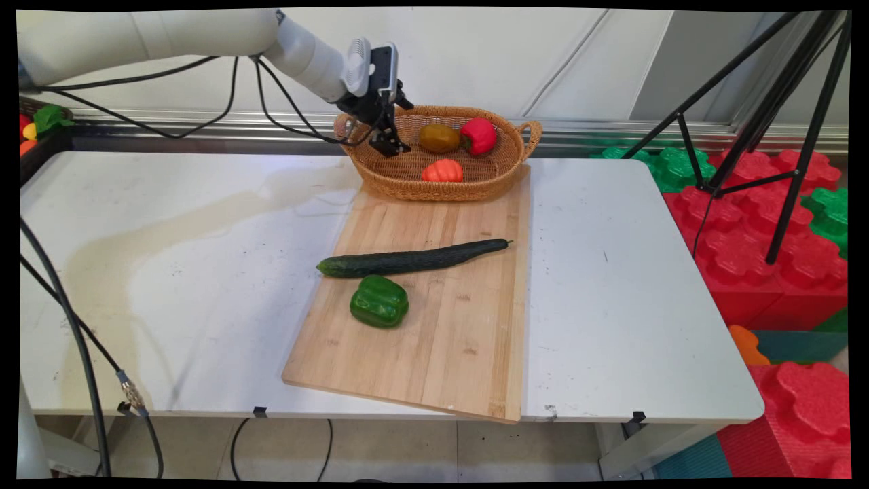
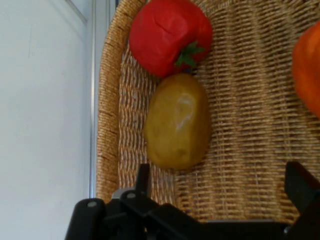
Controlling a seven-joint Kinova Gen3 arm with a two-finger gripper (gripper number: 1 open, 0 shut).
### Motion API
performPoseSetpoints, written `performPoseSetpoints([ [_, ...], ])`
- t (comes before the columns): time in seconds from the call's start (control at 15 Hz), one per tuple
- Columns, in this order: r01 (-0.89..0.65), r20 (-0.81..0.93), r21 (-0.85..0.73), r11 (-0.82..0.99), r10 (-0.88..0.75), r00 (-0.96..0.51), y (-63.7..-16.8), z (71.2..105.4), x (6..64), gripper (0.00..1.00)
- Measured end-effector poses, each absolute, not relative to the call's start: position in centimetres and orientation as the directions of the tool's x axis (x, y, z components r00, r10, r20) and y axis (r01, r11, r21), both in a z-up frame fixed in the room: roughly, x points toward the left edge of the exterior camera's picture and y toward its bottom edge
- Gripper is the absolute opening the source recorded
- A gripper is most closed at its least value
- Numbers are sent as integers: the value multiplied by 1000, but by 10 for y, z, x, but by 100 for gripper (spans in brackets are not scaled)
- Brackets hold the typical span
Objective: Pick up the potato from the vegetable basket
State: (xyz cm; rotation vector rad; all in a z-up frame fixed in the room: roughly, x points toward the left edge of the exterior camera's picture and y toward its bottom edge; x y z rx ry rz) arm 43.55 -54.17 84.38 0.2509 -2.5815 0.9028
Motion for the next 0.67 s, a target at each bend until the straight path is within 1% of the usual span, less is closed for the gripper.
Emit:
performPoseSetpoints([
  [0.67, -264, 389, -574, 775, -26, -921, -582, 814, 420, 100],
])
